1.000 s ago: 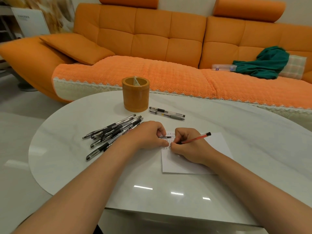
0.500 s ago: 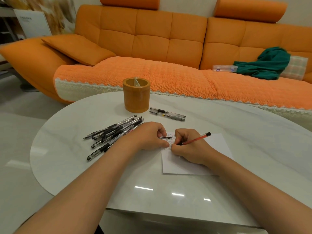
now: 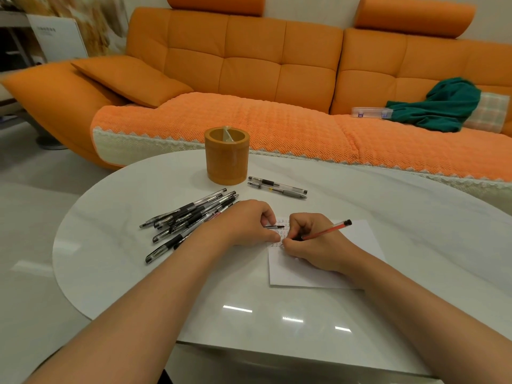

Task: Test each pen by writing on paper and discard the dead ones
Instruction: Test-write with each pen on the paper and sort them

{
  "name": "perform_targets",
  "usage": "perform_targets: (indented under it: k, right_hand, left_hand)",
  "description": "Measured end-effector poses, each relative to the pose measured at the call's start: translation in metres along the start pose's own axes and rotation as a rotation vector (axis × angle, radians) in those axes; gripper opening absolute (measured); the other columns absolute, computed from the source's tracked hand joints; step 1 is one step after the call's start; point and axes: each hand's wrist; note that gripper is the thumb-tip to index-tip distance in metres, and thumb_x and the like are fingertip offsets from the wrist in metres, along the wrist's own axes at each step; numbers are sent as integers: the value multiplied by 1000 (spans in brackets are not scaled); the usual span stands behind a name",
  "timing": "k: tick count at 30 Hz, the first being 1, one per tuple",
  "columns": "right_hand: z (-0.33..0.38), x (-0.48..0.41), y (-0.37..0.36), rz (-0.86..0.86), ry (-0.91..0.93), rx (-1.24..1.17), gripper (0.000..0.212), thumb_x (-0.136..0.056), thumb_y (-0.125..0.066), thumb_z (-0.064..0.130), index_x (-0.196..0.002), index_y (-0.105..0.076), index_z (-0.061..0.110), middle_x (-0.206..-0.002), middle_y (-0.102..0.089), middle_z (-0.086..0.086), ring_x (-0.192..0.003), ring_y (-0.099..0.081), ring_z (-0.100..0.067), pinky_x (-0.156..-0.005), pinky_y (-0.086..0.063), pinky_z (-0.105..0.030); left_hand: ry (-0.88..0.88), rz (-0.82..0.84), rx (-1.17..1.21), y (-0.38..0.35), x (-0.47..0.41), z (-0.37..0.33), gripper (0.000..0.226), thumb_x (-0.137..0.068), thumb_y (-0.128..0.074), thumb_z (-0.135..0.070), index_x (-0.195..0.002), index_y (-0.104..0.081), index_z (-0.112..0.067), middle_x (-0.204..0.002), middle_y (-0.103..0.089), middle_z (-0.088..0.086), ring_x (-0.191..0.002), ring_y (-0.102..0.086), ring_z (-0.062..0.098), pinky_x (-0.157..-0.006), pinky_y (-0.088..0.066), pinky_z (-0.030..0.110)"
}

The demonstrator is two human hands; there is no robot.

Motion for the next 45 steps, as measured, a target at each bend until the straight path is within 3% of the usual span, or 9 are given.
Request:
perform_targets:
  k: [10, 18, 22, 27, 31, 33, 36, 39, 45]
  right_hand:
    - [0, 0, -1, -9, 18, 50, 17, -78, -69, -1, -70, -54, -2, -62, -58, -14, -52, -51, -12, -50, -42, -26]
    - [3, 0, 9, -259, -84, -328, 10, -87, -64, -5, -82, -61, 3, -53, -53, 0, -44, -43, -15, -43, -35, -23]
    - [5, 2, 21, -282, -28, -174, 22, -95, -60, 0, -97, -75, 15, -61, -61, 14, -50, -51, -9, -47, -43, -24]
    - [11, 5, 31, -185, -128, -260, 37, -105, -38, 0, -127, -65, 13, -97, -68, -18, -69, -65, -21, -54, -56, -37]
    - [21, 5, 32, -151, -271, -500, 44, -103, -29, -5, -118, -68, 8, -99, -65, -23, -69, -69, -29, -67, -62, -50]
    - [24, 5, 36, -146, -266, -518, 42, -102, -31, -4, -113, -68, 10, -96, -60, -19, -65, -67, -29, -61, -60, -43]
    - [23, 6, 39, -150, -196, -293, 29, -100, -48, 3, -114, -62, 24, -92, -65, -10, -59, -64, -22, -54, -55, -33]
    - [16, 6, 39, -180, -141, 135, 32, -92, -68, 21, -121, -61, 34, -90, -71, 9, -65, -64, -8, -63, -54, -28]
    - [14, 9, 40, -194, -67, 566, 19, -95, -62, 29, -108, -73, 38, -107, -69, 19, -88, -55, -2, -73, -43, -25]
  left_hand:
    - [17, 7, 13, 0, -1, 0, 34, -77, -81, -45, -104, -66, -32, -96, -60, -14, -86, -58, 2, -75, -50, 24]
    - [21, 9, 13, 1, 2, -2, 33, -79, -80, -46, -105, -66, -32, -96, -59, -14, -86, -57, 2, -72, -47, 22]
    - [-7, -11, -10, 0, 5, -2, 31, -80, -78, -46, -105, -66, -32, -96, -59, -14, -84, -57, 3, -70, -46, 22]
    - [-24, -42, -3, 1, 8, -6, 20, -88, -71, -45, -101, -69, -30, -92, -63, -13, -81, -59, 4, -71, -49, 24]
    - [-29, -73, -55, 3, 12, -9, 28, -90, -71, -38, -115, -67, -28, -99, -59, -14, -82, -54, 1, -71, -43, 19]
    - [-44, -100, -105, 2, 13, -11, 22, -90, -71, -36, -111, -70, -28, -95, -53, -15, -79, -49, -1, -65, -36, 16]
    - [-47, -129, -113, 0, 14, -12, 9, -91, -71, -33, -98, -73, -28, -90, -53, -16, -77, -50, 1, -63, -35, 16]
    - [-23, -156, -57, 0, 14, -11, 7, -91, -70, -32, -97, -72, -32, -93, -64, -18, -81, -57, 1, -70, -46, 22]
    - [-37, -167, -47, 2, 15, -14, 18, -97, -63, -28, -110, -75, -29, -98, -68, -16, -84, -56, -4, -70, -42, 16]
Point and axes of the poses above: each hand's wrist, its own x-axis away from the middle knuckle, its own y-axis out of the back of the hand, z = x × y
